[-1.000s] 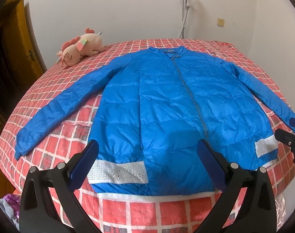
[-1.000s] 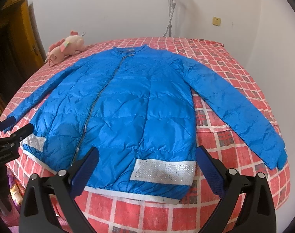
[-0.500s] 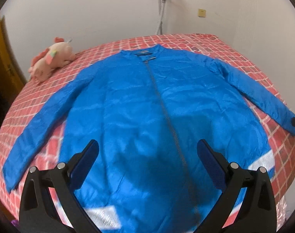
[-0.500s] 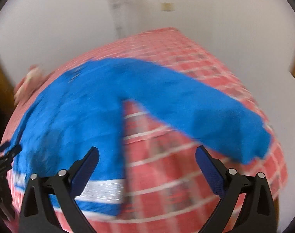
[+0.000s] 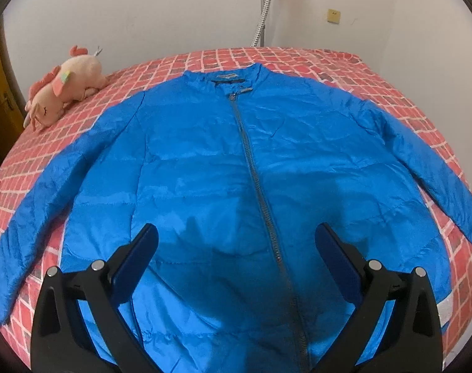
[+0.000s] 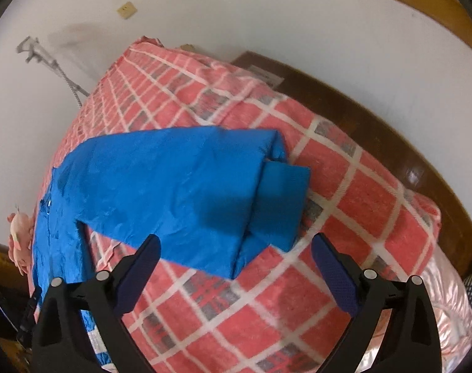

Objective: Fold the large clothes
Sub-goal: 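Grasp the sleeve cuff with the right gripper and lift it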

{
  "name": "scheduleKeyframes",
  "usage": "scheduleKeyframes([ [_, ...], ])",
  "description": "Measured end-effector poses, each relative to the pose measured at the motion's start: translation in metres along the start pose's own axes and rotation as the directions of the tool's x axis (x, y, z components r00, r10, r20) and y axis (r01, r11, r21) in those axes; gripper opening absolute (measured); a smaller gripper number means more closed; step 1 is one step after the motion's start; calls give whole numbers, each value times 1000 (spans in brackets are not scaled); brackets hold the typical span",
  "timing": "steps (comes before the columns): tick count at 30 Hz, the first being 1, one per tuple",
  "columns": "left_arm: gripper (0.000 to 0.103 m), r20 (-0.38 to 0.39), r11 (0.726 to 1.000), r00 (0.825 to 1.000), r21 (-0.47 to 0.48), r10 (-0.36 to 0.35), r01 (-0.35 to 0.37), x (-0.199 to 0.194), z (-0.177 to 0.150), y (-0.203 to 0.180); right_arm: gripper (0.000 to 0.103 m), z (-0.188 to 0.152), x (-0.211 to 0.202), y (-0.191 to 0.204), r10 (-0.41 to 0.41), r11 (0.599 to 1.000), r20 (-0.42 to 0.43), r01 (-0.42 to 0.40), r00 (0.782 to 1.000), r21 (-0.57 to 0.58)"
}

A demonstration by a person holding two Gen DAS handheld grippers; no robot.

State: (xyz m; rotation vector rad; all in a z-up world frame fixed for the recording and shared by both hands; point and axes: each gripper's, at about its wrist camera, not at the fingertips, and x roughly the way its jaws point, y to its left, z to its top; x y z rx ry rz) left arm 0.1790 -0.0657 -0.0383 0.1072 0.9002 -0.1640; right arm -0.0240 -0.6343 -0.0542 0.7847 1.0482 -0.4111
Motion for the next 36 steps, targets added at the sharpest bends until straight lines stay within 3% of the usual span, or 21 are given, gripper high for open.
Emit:
scheduleKeyframes([
  [5, 100, 11, 1000, 1000, -1, 12, -12, 0, 0, 6, 90, 6, 20, -3, -21, 999, -13, 22, 1000, 28],
  [7, 100, 9, 1000, 1000, -3, 10, -10, 2, 0, 8, 83, 9, 18, 0, -55, 998, 13, 55, 998, 9],
  [8, 100, 7, 1000, 1000, -3, 9, -9, 2, 0, 8, 70, 11, 19, 1, -68, 998, 22, 68, 997, 5],
  [11, 100, 0, 1000, 1000, -1, 3, -3, 3, 0, 7, 41, 12, 16, 2, 11, 1000, 15, -11, 1000, 9],
  [15, 100, 2, 1000, 1000, -4, -8, 8, 1, 0, 8, 31, 9, -7, 20, 8, 999, 73, -5, 997, -40],
  [21, 100, 3, 999, 999, -21, -45, 45, -5, -1, 10, 28, 21, -46, 86, 99, 986, 168, -74, 981, -149],
  [25, 100, 10, 997, 998, -46, -63, 64, -8, 0, 17, 28, 26, -47, 152, 113, 964, 193, -60, 975, -258],
  [32, 100, 40, 994, 999, -100, -31, 35, -12, 8, 39, 28, 18, 2, 278, 67, 895, 186, 23, 980, -446],
  [36, 100, 50, 990, 999, -139, 6, 1, -10, 14, 57, 27, 1, 33, 328, 59, 849, 166, 38, 984, -526],
])
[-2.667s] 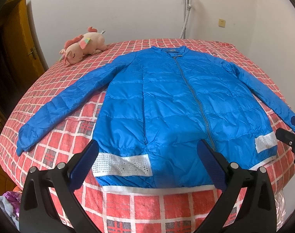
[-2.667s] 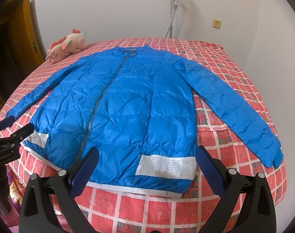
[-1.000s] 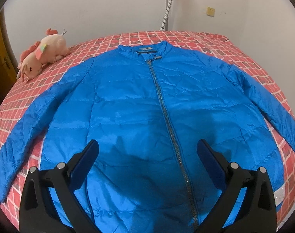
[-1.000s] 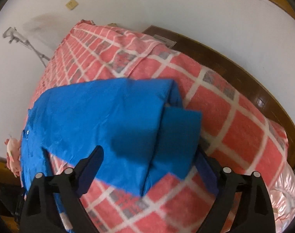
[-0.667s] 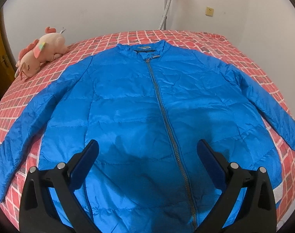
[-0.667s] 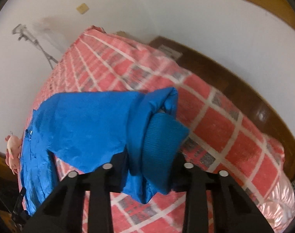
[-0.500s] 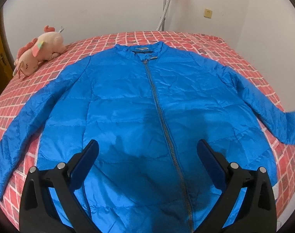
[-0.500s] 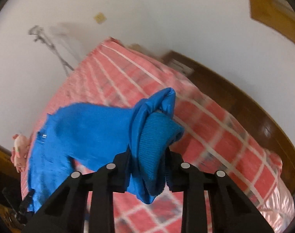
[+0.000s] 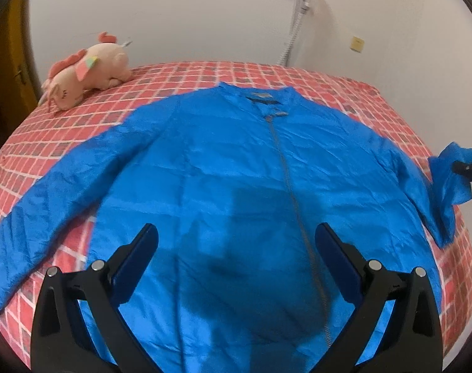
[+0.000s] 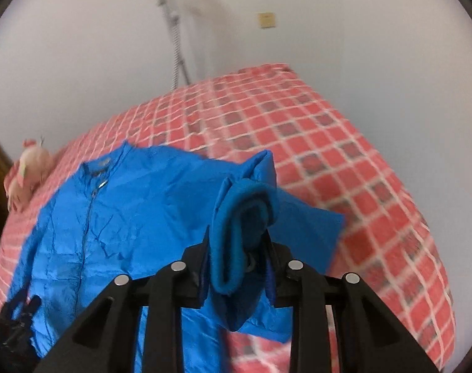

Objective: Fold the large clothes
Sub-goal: 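Grasp the sleeve cuff with the right gripper and lift it, then carry the sleeve across the jacket body with the right gripper and release it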

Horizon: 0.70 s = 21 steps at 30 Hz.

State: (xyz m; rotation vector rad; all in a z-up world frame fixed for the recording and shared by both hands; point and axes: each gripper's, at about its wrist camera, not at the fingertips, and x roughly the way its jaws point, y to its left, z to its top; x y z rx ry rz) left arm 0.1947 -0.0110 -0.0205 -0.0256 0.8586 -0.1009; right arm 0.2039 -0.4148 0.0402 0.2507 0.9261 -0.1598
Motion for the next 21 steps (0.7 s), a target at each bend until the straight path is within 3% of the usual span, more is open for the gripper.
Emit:
scheduleKeyframes([
  [7, 100, -6, 996, 998, -66, 59, -59, 9, 12, 26, 27, 2, 54, 64, 76, 990, -60, -83, 995, -115],
  [9, 100, -17, 995, 998, -78, 67, -68, 13, 14, 31, 32, 1, 65, 77, 164, 972, -106, -180, 981, -152],
  [10, 100, -27, 994, 998, -81, 64, -66, 15, 15, 32, 35, 0, 66, 81, 224, 957, -134, -244, 965, -157],
  [12, 100, -48, 995, 997, -82, 53, -56, 17, 17, 32, 42, -3, 66, 77, 410, 890, -213, -440, 887, -117],
  [13, 100, -65, 996, 997, -80, 39, -45, 19, 18, 30, 42, -4, 63, 72, 459, 868, -227, -488, 859, -92],
  [14, 100, -77, 997, 997, -76, 27, -33, 20, 19, 29, 42, -5, 59, 65, 496, 849, -229, -523, 838, -76],
  [15, 100, -90, 997, 996, -70, 15, -22, 22, 20, 24, 42, -5, 54, 58, 510, 842, -215, -535, 833, -73],
  [16, 100, -111, 998, 994, -56, -1, -5, 25, 23, 16, 42, -4, 49, 50, 504, 848, -197, -525, 841, -71],
  [17, 100, -123, 999, 992, -41, -11, 6, 27, 25, 9, 42, -2, 45, 40, 476, 867, -171, -493, 862, -70],
  [19, 100, -153, 999, 987, 2, -48, 49, 33, 30, -12, 42, 1, 42, 14, 338, 936, -118, -346, 934, -57],
  [21, 100, -175, 993, 980, 55, -93, 104, 42, 37, -44, 42, 5, 43, -16, 221, 975, -67, -223, 973, -13],
])
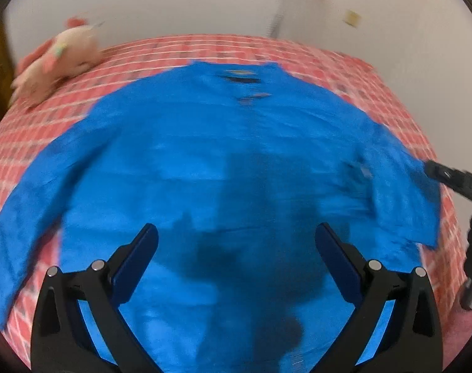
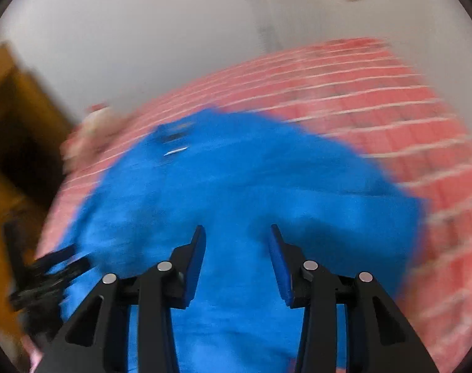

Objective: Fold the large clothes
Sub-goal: 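Carry the sleeve across the jacket body with the right gripper and release it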

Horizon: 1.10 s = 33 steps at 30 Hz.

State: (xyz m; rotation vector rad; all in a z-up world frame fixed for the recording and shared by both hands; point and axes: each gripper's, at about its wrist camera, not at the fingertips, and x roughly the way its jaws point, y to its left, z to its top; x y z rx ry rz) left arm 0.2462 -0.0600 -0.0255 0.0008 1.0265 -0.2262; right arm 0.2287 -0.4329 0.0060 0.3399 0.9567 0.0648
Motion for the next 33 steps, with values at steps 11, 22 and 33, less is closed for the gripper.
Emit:
scheduleKeyframes([
  [11, 99, -178, 966, 963, 125, -205, 228, 88, 39, -127, 42, 6, -13, -92, -131, 969, 58, 116, 990, 217],
  [22, 22, -125, 936, 936, 83, -330, 341, 79, 40, -119, 42, 7, -18, -94, -59, 973, 96, 36, 994, 228],
  [33, 21, 156, 980, 969, -17, -193, 198, -2, 60, 1, 42, 8, 0, -65, 141, 972, 82, -154, 987, 178],
])
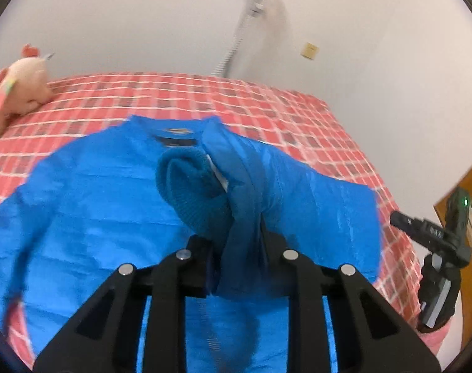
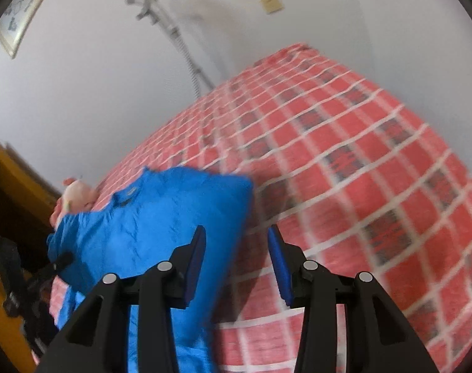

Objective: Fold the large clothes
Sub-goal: 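Carry the sleeve across the jacket body with the right gripper and release it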

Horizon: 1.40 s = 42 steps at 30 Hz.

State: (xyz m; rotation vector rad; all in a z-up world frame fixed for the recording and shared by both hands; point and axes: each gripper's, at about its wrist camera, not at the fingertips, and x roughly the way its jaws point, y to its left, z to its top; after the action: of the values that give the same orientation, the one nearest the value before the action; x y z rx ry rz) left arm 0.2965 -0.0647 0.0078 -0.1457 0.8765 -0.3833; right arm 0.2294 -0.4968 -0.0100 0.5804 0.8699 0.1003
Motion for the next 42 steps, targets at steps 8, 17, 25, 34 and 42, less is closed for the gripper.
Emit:
scheduleKeyframes([
  [8, 21, -6, 984, 988, -89, 157, -157, -2, 4, 76, 42, -12, 56, 69, 18, 982, -112, -39, 994, -185],
  [17, 26, -144, 961, 971, -173, 193, -216, 43, -9, 144, 34, -26, 111, 92, -152, 952, -205, 88, 967, -293],
  [25, 37, -147, 962, 967, -151, 207, -229, 49, -17, 149, 33, -31, 114, 102, -227, 928, -193, 151, 955, -341],
  [34, 45, 39, 965, 966, -73, 257, -253, 6, 18, 87, 36, 10, 122, 152, -135, 932, -148, 75, 980, -354],
  [42, 44, -151, 967, 959, -41, 241, -250, 96, 14, 95, 32, 16, 186, 136, -205, 940, -213, 132, 955, -314],
])
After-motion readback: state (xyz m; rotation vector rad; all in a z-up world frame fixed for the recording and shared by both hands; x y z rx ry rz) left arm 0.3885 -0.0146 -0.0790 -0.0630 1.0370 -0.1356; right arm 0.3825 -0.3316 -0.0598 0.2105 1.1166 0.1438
